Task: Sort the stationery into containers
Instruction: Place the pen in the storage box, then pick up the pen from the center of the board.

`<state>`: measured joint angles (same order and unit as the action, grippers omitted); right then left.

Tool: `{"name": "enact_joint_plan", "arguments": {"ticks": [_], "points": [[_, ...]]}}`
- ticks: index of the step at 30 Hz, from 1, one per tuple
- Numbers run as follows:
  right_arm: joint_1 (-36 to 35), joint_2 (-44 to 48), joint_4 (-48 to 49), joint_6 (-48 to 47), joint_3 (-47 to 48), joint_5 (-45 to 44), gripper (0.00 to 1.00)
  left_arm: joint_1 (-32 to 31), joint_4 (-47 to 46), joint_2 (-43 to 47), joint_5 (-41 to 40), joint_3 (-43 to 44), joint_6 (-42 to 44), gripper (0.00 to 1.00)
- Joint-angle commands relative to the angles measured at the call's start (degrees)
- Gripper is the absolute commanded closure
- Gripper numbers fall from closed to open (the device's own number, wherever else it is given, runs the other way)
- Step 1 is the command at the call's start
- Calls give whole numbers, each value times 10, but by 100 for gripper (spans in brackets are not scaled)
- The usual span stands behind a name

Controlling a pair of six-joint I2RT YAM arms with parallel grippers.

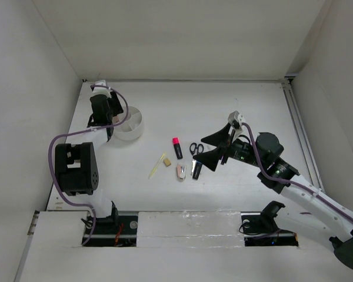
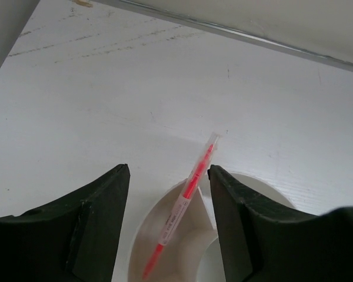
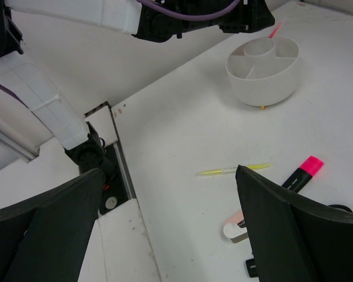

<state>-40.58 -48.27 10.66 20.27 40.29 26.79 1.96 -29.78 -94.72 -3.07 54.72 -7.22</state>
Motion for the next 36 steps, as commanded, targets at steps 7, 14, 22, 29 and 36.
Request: {"name": "enact_joint_plan", "arguments": {"ticks": [7, 14, 22, 29, 36], "points": [[-6, -2, 22, -9, 0, -30, 0, 1, -35, 92, -17, -9, -5, 30], [-6, -41, -22, -9, 27, -104, 0, 1, 21, 173, -72, 48, -17, 0], [-21, -85, -107, 35, 60, -306, 0, 1, 144, 220, -13, 154, -7, 0], [-15, -58, -157, 81, 72, -437, 0, 1, 258, 297, 134, 162, -31, 0], [29, -40, -157, 81, 66, -403, 0, 1, 286, 368, 227, 51, -108, 0]]}}
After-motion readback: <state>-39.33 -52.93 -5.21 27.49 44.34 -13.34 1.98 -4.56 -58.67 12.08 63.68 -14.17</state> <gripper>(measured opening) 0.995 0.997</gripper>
